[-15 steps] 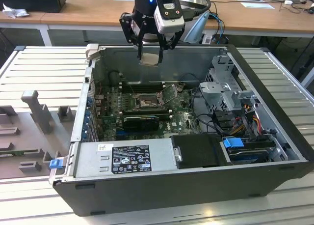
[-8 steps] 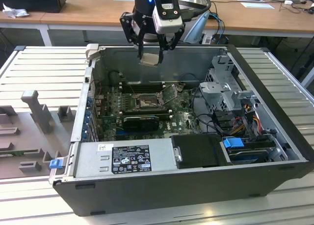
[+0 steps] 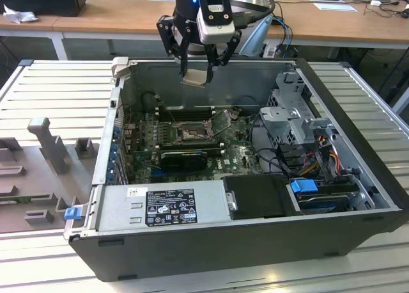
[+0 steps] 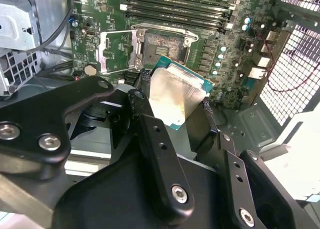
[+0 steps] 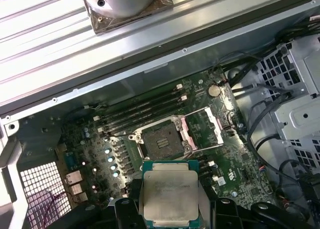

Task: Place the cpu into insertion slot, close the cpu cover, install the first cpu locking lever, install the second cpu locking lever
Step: 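Place the cpu into insertion slot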

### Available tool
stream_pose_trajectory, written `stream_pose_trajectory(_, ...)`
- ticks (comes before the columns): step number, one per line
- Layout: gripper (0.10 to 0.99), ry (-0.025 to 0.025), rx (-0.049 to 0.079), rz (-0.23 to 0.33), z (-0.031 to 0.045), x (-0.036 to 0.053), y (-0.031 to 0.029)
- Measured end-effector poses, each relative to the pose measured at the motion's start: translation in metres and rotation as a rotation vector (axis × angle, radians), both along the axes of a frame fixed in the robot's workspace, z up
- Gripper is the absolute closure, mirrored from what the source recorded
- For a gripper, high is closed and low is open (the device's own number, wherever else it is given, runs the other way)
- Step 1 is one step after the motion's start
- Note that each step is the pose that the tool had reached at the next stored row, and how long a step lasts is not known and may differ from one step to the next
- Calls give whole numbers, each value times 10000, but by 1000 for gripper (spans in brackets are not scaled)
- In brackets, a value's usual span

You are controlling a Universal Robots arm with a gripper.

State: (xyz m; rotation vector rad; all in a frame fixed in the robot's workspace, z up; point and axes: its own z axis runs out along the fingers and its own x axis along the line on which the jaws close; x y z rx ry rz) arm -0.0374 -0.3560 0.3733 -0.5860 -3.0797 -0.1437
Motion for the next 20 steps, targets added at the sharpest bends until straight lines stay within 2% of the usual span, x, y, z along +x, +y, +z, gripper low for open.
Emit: stream_pose_trajectory(20,557,0,0,-1071,-1,0,0)
